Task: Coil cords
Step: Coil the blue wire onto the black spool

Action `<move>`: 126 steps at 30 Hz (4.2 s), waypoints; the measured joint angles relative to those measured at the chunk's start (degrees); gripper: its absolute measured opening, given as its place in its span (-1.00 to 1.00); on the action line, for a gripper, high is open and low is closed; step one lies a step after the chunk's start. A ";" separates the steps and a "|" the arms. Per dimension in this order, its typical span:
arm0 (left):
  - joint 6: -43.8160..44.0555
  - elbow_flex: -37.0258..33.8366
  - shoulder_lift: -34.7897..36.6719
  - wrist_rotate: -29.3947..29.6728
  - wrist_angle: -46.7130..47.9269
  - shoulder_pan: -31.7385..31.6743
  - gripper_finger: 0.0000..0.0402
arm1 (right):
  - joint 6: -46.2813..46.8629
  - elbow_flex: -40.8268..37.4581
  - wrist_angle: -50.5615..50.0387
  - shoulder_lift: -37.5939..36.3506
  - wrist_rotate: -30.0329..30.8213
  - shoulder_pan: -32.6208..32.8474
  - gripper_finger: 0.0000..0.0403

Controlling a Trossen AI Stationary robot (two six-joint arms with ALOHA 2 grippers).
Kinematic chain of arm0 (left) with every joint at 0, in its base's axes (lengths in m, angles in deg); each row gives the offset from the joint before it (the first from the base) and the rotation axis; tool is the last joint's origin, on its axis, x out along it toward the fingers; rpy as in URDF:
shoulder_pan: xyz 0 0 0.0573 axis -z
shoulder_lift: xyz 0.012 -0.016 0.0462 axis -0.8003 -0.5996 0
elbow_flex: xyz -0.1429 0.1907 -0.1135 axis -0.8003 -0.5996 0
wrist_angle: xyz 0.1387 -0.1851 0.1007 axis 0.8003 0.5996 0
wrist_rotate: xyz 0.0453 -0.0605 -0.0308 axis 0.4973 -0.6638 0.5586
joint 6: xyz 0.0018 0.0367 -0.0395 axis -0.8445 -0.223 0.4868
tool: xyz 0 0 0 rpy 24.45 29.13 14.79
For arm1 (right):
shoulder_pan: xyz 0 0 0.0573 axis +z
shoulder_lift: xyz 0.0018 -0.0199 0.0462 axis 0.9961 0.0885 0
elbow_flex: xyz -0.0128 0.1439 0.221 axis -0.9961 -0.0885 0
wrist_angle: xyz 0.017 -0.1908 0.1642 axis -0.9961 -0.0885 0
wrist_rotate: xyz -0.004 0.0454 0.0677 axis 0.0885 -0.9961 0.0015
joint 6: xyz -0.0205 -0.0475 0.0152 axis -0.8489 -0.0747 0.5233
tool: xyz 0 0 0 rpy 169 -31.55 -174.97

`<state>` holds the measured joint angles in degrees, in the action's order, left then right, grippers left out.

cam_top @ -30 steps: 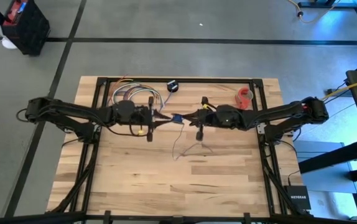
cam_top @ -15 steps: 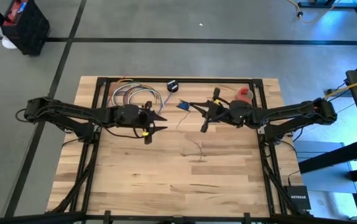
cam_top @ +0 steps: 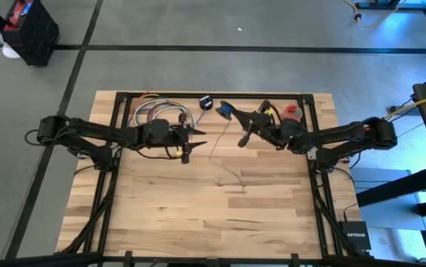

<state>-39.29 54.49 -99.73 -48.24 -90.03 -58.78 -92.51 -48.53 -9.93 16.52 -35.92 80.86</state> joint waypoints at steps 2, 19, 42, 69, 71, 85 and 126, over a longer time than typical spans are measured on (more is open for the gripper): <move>0.09 -0.03 -0.12 -0.01 0.02 -0.47 -0.30 | 1.87 -1.25 2.49 1.16 -1.19 -1.40 -0.99; 2.30 -0.01 -2.77 -9.85 -2.66 -0.75 -0.30 | 1.59 -1.35 5.17 6.06 -3.72 -1.96 -0.99; 9.58 3.44 -19.33 -9.16 -12.85 -4.28 -0.30 | -1.85 -1.33 4.02 6.04 -5.62 -0.38 -0.99; 5.22 4.43 -18.60 -4.08 -7.74 -4.29 -0.76 | -2.15 -1.13 4.03 6.04 -6.27 0.73 -0.98; 4.32 4.43 -18.44 -1.19 -6.32 -4.24 -0.93 | -2.31 -1.13 4.03 6.04 -6.66 0.73 -0.98; 4.57 4.40 5.23 11.17 23.19 -7.46 -0.96 | -5.63 -1.09 -1.40 6.01 -10.09 0.73 -0.98; 17.17 22.33 -10.97 -0.49 4.77 1.15 -0.99 | -3.21 1.12 -10.37 6.06 -2.10 0.66 -0.98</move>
<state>-22.13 76.81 -110.70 -48.74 -85.26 -57.63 -95.72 -47.41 -20.30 22.58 -38.02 81.52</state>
